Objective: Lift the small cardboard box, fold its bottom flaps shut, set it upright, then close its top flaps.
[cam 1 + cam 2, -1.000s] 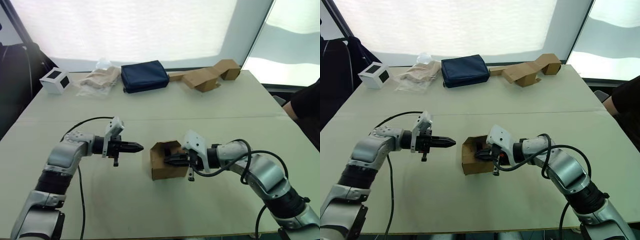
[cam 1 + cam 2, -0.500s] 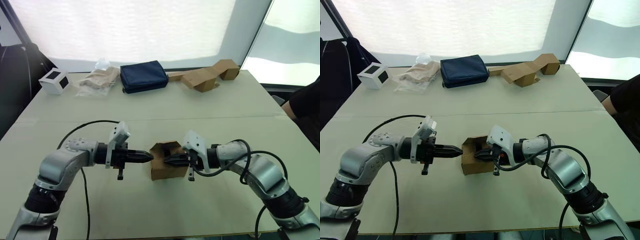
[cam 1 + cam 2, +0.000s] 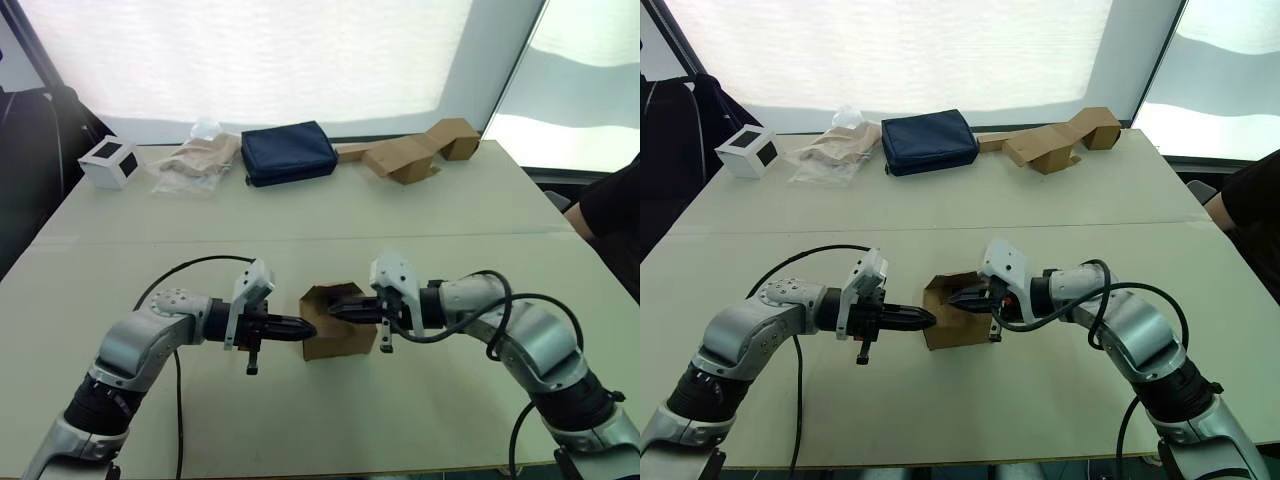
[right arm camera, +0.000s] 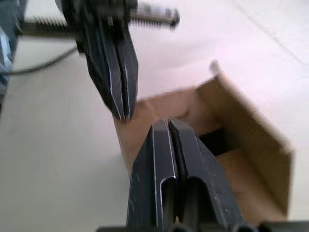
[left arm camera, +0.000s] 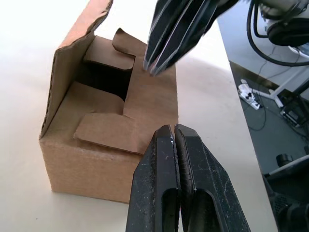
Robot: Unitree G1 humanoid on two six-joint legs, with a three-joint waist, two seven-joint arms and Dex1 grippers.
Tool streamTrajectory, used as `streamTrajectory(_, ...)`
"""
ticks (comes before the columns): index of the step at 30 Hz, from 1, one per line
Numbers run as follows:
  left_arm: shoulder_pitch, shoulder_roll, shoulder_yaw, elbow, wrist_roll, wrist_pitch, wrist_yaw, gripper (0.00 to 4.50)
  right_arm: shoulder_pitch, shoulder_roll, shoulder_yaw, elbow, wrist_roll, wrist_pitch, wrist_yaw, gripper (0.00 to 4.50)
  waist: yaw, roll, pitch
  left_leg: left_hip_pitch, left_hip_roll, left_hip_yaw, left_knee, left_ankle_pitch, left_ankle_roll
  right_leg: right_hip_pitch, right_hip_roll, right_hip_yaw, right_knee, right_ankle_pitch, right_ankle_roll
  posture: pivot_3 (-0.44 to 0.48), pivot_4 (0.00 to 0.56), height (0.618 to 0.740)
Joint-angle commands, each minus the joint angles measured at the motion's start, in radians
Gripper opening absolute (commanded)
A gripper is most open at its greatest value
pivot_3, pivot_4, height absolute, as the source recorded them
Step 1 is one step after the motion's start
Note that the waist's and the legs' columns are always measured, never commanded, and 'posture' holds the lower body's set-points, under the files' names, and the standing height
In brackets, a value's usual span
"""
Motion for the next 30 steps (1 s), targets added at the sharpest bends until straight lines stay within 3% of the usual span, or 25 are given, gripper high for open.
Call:
streamTrajectory(1,-0.008,-0.004,-0.004,0.000,0.003,-0.019,0.011,0.08,-0.054,0.040,-0.118,-0.030,0.127,0.045,-0.021,0.00,0.000,0.000,0.000,0.000,0.000,0.000,0.000,0.000,0.000,0.000,0.000,0.000,0.000,0.000,0.000,0.000,0.150,0.740)
streamTrajectory(4,-0.009,-0.010,-0.003,-0.003,-0.004,-0.015,0.017,0.08,-0.092,0.065,-0.138,0.015,0.114,0.026,-0.055,0.00,0.000,0.000,0.000,0.000,0.000,0.000,0.000,0.000,0.000,0.000,0.000,0.000,0.000,0.000,0.000,0.000,0.150,0.740)
streamTrajectory(11,-0.013,-0.009,0.004,-0.014,-0.017,-0.005,0.030,0.08,-0.153,0.067,0.023,0.172,-0.149,-0.101,-0.135,0.00,-0.002,0.000,0.000,0.000,0.000,0.000,0.000,0.000,0.000,0.000,0.000,0.000,0.000,0.000,0.000,0.000,0.150,0.740)
streamTrajectory(19,-0.009,0.001,0.019,-0.039,-0.036,0.010,0.046,0.08,-0.087,0.023,0.088,0.112,-0.167,-0.094,-0.042,0.00,0.000,0.000,0.000,0.000,0.000,0.000,0.000,0.000,0.000,0.000,-0.001,0.000,0.000,0.000,0.000,0.000,0.150,0.740)
streamTrajectory(30,-0.082,-0.039,0.052,0.050,-0.056,0.002,0.078,0.08,-0.029,0.037,0.085,0.042,-0.163,-0.048,-0.060,0.00,0.000,0.000,0.000,0.000,0.000,0.000,0.000,0.000,0.000,0.000,0.000,0.000,0.000,0.000,0.000,0.000,0.150,0.740)
